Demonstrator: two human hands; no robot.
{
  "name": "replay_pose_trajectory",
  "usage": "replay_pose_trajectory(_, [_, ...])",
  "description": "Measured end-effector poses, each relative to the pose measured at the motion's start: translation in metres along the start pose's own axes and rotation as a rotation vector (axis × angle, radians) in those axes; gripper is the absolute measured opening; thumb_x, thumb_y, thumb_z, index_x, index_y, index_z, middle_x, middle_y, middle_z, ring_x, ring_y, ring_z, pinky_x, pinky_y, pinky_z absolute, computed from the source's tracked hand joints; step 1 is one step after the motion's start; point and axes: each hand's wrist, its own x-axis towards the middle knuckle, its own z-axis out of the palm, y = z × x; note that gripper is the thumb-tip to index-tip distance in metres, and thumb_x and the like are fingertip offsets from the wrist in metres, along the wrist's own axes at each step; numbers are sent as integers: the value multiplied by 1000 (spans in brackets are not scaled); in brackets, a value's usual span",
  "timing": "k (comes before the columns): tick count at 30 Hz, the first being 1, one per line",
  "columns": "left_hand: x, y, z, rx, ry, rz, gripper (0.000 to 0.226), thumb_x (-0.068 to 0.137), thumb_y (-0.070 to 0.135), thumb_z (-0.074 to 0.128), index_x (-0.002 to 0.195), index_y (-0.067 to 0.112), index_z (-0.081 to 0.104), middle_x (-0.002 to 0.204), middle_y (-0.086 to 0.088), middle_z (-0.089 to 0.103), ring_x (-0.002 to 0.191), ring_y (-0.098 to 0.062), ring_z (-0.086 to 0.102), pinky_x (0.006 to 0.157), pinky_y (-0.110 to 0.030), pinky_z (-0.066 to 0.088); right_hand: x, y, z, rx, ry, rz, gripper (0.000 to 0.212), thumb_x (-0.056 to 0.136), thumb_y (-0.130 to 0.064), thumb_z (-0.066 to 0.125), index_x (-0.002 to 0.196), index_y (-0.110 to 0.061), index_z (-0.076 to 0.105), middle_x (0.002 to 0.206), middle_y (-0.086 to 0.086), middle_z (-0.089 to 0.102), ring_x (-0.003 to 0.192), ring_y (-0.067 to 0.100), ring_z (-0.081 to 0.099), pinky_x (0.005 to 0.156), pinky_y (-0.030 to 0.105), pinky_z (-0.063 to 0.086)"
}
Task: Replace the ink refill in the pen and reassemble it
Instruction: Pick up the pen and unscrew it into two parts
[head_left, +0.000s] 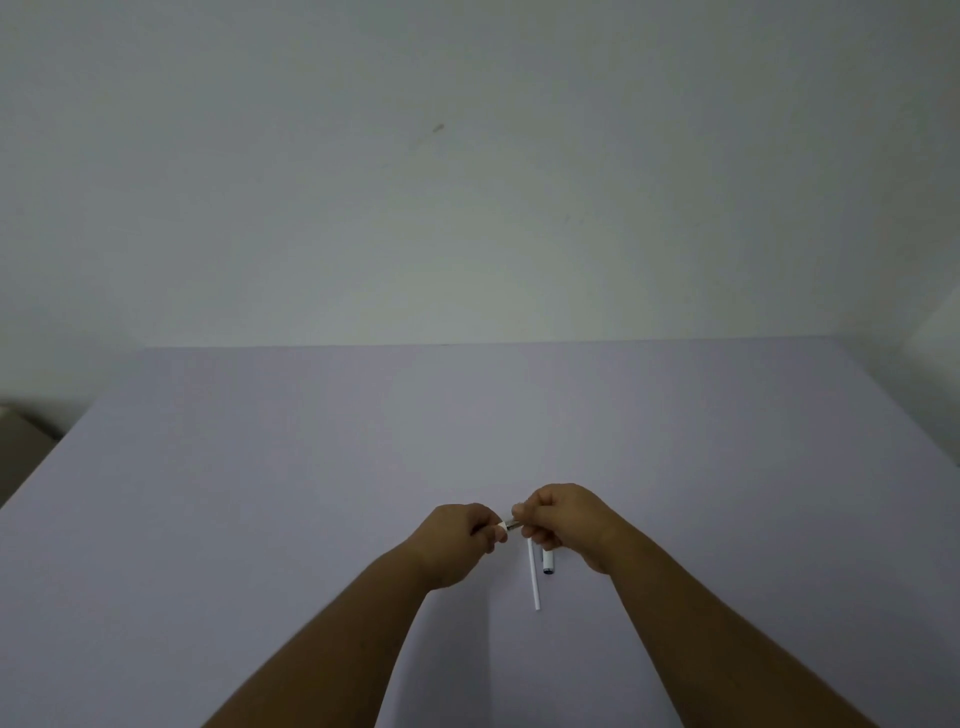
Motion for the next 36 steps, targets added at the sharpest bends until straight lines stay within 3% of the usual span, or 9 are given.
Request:
replay_pose_trajectory(3, [-1, 1, 1, 12, -2, 6, 27, 97, 26, 46, 105, 11, 67, 95, -8, 66, 80, -14, 53, 70, -20, 42, -1, 1, -2, 53, -35, -45, 12, 81, -4, 66, 82, -16, 64, 81, 2, 65, 74, 13, 60, 71, 24, 52])
replay_pose_trajectory(8, [-3, 2, 0, 17, 10, 15, 27, 97, 26, 45, 106, 11, 66, 104, -11, 69, 80, -14, 52, 66, -19, 40, -2, 0, -4, -14, -17, 32, 21, 84, -31, 67, 77, -12, 67, 71, 1, 70, 62, 10, 62, 61, 23, 53])
replay_pose_trajectory(13, [-3, 4, -1, 22, 6, 20, 28, 98, 25, 45, 106, 10, 67, 105, -11, 69, 80, -14, 52, 68, -19, 41, -2, -3, -6, 22, -63, -40, 12, 78, -4, 69, 82, -15, 67, 79, 3, 67, 73, 14, 62, 71, 25, 53])
replay_pose_trajectory(17, [-3, 2, -4, 34, 12, 25, 28, 98, 25, 45, 105, 11, 67, 105, -10, 69, 81, -13, 53, 75, -23, 41, -3, -6, -5, 3, -60, 18, 15, 82, -26, 70, 79, -11, 69, 73, 4, 71, 65, 13, 65, 65, 24, 56])
replay_pose_trajectory(21, [-1, 3, -5, 32, 18, 25, 27, 97, 26, 45, 105, 11, 67, 96, -8, 66, 78, -13, 52, 69, -20, 41, -2, -7, -5, -24, -56, -61, 14, 78, -4, 68, 84, -17, 65, 83, 3, 67, 75, 13, 63, 73, 25, 52])
replay_pose_trajectory(25, [0, 3, -6, 25, 17, 23, 27, 97, 26, 45, 104, 12, 67, 96, -6, 66, 79, -12, 53, 69, -20, 41, -4, -11, -4, 13, -59, -15, 14, 81, -26, 70, 83, -13, 68, 78, 4, 70, 72, 15, 64, 69, 26, 55])
replay_pose_trajectory(30, [0, 4, -3, 30, 24, 30, 26, 97, 25, 45, 103, 12, 67, 89, 1, 61, 78, -12, 53, 62, -15, 39, -5, -9, -5, 6, -49, -75, 17, 79, -2, 67, 86, -17, 64, 87, 4, 65, 80, 15, 62, 77, 26, 52])
replay_pose_trajectory(34, [-1, 5, -3, 32, 36, 36, 27, 97, 26, 45, 104, 11, 66, 99, -7, 68, 79, -12, 53, 63, -14, 40, -8, -8, -4, 22, -53, -22, 9, 81, -21, 70, 82, -13, 67, 79, 5, 67, 71, 15, 61, 69, 26, 54])
replay_pose_trajectory(36, [-1, 5, -3, 28, 33, 33, 27, 97, 25, 45, 104, 11, 67, 96, -7, 67, 79, -13, 54, 65, -17, 41, -8, -7, -3, -23, -25, -42, 3, 81, -15, 69, 79, -16, 67, 80, 4, 67, 72, 14, 61, 72, 28, 53])
